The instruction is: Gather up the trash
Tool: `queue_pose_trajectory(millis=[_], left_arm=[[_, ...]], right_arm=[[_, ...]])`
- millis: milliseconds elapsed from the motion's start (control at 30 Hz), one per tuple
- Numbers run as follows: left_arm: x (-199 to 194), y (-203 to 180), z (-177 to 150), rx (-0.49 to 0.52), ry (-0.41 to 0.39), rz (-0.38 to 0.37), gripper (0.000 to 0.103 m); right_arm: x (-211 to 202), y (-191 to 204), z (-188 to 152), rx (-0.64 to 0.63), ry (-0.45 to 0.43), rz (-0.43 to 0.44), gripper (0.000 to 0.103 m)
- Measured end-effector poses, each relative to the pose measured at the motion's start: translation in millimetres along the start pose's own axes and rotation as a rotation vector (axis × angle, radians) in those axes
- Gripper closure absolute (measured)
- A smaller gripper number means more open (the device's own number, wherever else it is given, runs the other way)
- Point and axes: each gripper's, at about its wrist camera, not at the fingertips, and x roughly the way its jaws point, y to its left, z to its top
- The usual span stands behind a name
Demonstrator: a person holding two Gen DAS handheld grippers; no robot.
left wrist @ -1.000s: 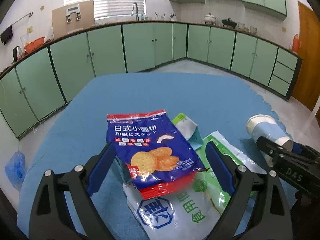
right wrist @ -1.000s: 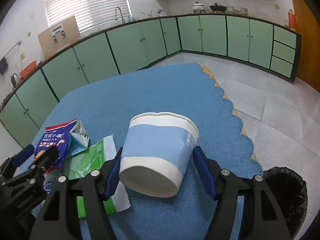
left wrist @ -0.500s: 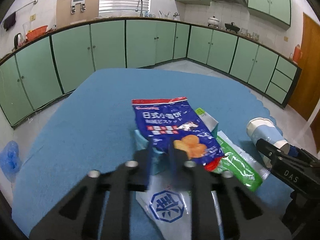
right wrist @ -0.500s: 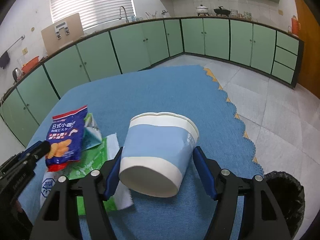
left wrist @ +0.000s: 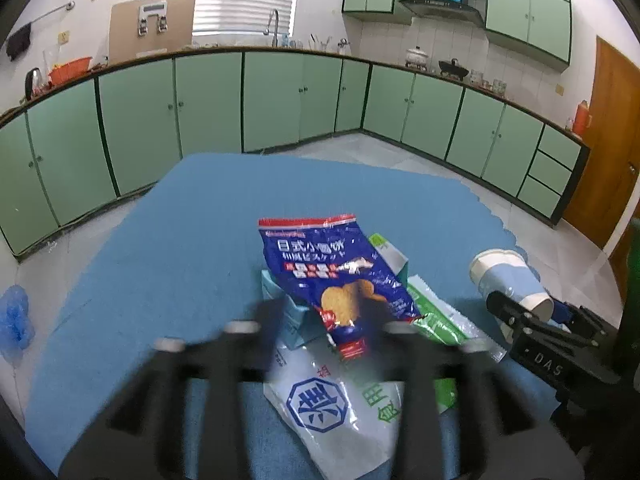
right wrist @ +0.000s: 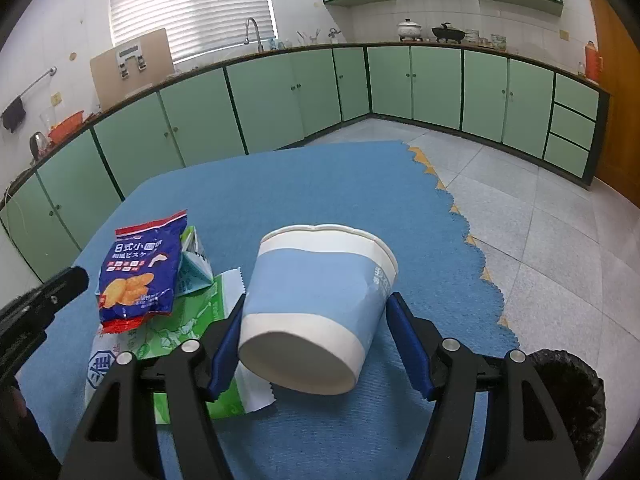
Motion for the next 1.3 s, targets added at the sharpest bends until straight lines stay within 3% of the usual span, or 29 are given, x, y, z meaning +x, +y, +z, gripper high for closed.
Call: queue_pose_trajectory(millis=[200, 367, 600, 800, 833, 900, 1067, 1167, 1300], left_arm=[[2, -21, 1, 0.063, -0.006, -0.003, 0.043], [11, -43, -1, 0.124, 0.004, -0.005, 0.027], [38, -51, -3, 0.147, 0.054, 0.064, 0.024], [51, -43, -8, 0.119, 0.097, 0.077, 0.024], [51, -42, -8, 0.120, 0.100, 0.076, 0.026], [52, -40, -8, 0.111, 0.110, 0.060, 0.039], [61, -21, -8, 0.017, 0.160, -0.013, 0.090], [62, -9, -10, -0.042, 0.167, -0.044, 0.101], [54, -1, -13, -0.060, 0.142, -0.057, 0.103]], right_arm=[[-2, -8, 3, 0.011, -0.005, -0.011, 0.036], [-3, -18, 4, 0.024, -0.005, -0.024, 0.036], [0, -25, 3, 0.046, 0.003, -0.022, 0.036], [1, -24, 1, 0.043, 0.010, -0.022, 0.036], [1, -23, 1, 0.041, 0.012, -0.023, 0.036], [1, -22, 1, 0.037, 0.011, -0.024, 0.036], [1, -21, 1, 0.038, 0.009, -0.024, 0.036], [1, -21, 1, 0.036, 0.009, -0.024, 0.036], [-1, -18, 1, 0.026, 0.006, -0.025, 0.036]])
